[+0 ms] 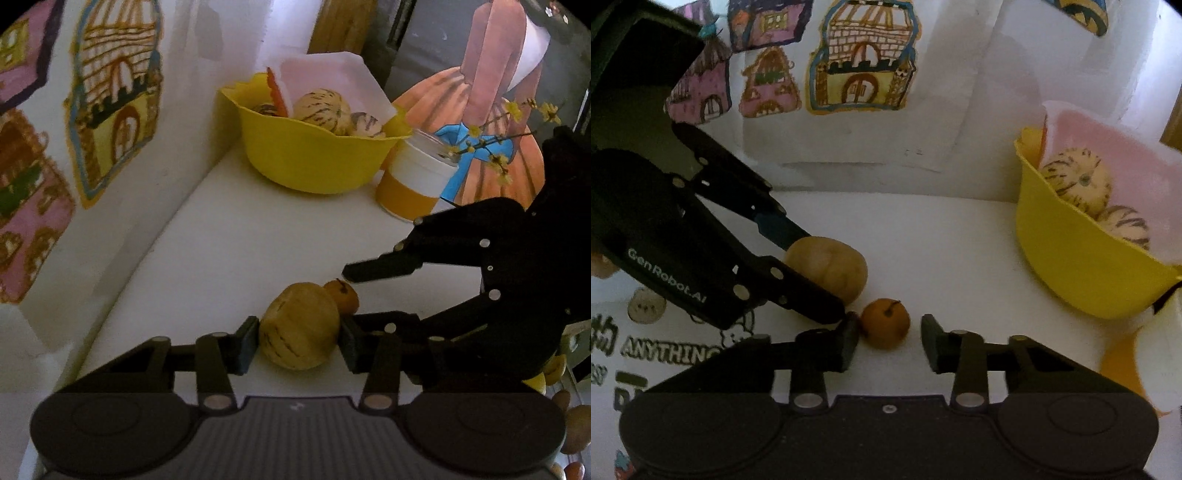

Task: Organize fruits
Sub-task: 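Grasp the tan spotted fruit with the left tool while the right tool grasps the small orange, then carry both fruits onto the metal tray and open both tools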

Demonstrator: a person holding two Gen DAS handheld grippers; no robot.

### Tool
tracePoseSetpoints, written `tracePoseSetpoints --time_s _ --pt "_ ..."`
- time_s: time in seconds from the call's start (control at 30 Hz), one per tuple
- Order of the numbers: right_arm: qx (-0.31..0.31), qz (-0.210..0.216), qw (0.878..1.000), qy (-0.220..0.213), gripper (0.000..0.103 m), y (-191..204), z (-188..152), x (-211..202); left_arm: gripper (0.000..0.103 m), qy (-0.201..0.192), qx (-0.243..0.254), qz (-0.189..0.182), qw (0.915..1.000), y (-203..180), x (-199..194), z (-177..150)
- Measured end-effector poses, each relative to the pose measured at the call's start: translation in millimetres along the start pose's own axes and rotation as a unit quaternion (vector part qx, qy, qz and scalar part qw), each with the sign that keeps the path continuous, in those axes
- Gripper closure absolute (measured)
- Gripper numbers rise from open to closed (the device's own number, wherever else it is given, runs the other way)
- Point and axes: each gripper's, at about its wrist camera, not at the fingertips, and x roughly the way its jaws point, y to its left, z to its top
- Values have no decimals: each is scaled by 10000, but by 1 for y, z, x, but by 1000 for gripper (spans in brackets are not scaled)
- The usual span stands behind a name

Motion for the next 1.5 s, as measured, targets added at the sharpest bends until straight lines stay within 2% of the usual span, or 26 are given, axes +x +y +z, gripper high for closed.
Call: tracePoseSetpoints --time_s 0.1,0.33,0.73,0.87,1.13,1.23,1.37,1.5 --pt "90 85 9999 -13 72 -3 6 5 54 -24 -43 -19 10000 1 -1 -1" --pt "-96 -160 9998 -22 73 9 2 -15 55 -122 -338 120 9993 2 -10 -11" --pt "42 -578 9979 -292 73 51 -19 -99 55 -429 -286 10 9987 -30 -54 -29" --pt "149 -593 9969 -489 73 62 -28 -126 55 -510 -161 -100 9985 -48 -72 -33" --pt "271 -965 9927 -669 73 90 -49 -186 55 -681 107 -285 9972 -93 -106 -43" --pt "513 -1222 9886 -718 73 95 -58 -209 55 -761 178 -376 9962 -109 -117 -45" --pt "1012 -1770 9773 -573 73 101 -73 -229 55 -867 205 -519 9947 -130 -125 -48" --pt "1609 -1984 9642 -716 72 111 -98 -249 55 -841 288 -601 9942 -151 -122 -51"
